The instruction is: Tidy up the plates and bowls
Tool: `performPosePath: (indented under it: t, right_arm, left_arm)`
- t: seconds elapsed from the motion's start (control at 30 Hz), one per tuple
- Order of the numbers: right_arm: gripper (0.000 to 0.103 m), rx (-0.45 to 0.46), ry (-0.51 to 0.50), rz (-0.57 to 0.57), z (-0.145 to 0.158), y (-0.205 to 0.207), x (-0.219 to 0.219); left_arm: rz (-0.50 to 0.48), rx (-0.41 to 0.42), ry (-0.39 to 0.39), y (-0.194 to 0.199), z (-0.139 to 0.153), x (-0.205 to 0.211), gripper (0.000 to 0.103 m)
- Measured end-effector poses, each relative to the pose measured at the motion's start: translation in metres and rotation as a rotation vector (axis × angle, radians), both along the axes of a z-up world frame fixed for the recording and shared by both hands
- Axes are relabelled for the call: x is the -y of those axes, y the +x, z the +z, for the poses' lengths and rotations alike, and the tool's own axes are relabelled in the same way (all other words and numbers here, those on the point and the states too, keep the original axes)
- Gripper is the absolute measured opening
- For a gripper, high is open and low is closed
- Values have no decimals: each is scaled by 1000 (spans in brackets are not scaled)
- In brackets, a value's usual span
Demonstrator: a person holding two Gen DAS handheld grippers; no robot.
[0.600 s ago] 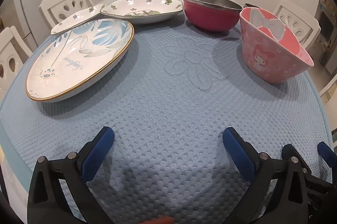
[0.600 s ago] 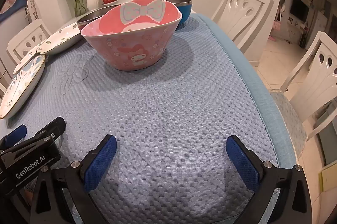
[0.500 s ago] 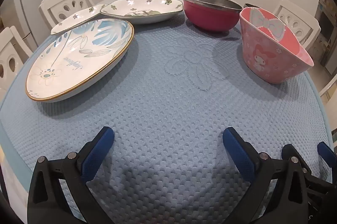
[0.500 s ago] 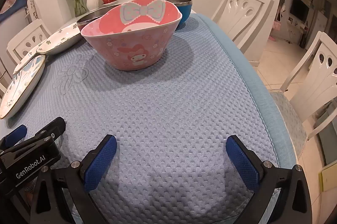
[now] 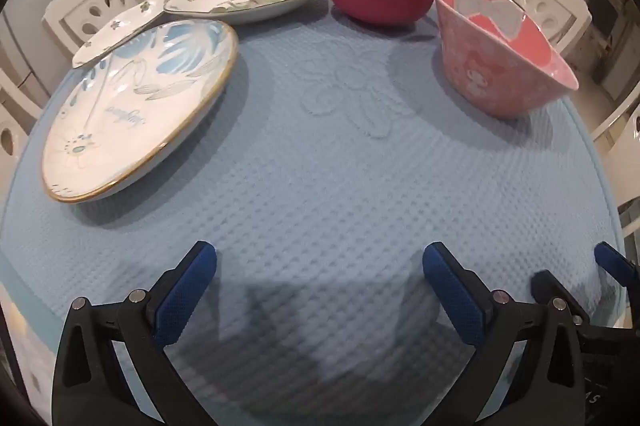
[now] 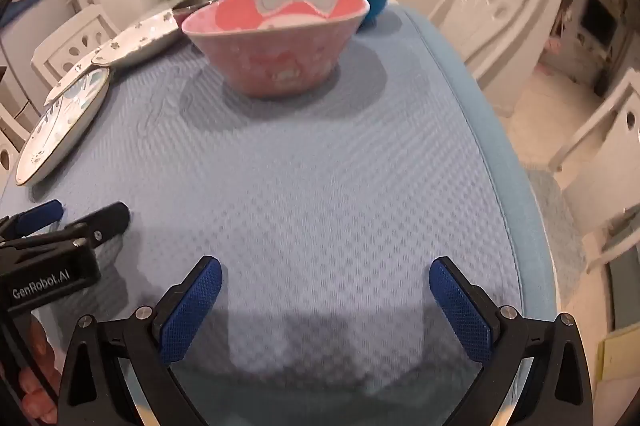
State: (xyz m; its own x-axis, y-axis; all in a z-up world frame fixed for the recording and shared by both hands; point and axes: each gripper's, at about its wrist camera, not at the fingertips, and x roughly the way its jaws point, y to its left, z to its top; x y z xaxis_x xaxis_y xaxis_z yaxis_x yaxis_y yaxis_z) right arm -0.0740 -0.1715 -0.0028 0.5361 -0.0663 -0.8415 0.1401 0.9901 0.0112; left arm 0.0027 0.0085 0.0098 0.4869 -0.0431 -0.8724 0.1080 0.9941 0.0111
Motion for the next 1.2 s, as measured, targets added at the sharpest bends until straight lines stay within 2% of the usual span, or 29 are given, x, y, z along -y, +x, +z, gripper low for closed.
performPosePath:
  t: [0.07,0.13,0.23,0.27,0.33,0.43,0.57,0.67,0.83,1.03,1.2]
  right_arm:
    - [103,-47,0,-9,0,-3,-3]
    - [103,-119,-12,26,0,2,-8]
    - [103,-225,29,19,7,8,-3]
    - [103,-235,41,4,11,7,-2]
    - [103,-204,63,-16,27,-2,-4]
    - [102,-119,50,15,64,-10,-23]
    - [103,-14,22,65,119,-7,-59]
    - [103,28,29,63,148,-2,-82]
    - [102,24,93,46,163,7,-119]
    - [103,107,13,57,185,17,-167]
    - [103,110,-7,43,182,29,-190]
  left_arm:
    - [24,12,39,-7,6,-6,102]
    - [33,42,41,-13,20,-14,102]
    - [47,103,29,-23,52,-28,102]
    - [55,132,24,-27,66,-33,102]
    - [69,183,18,-34,93,-45,102]
    - [92,274,9,-44,137,-71,103]
    - [127,347,20,-43,176,-98,103]
    - [164,396,21,-46,197,-123,103]
    - [201,447,29,-54,216,-166,103]
    - [203,470,85,-50,219,-207,103]
    - [201,478,68,-38,217,-233,103]
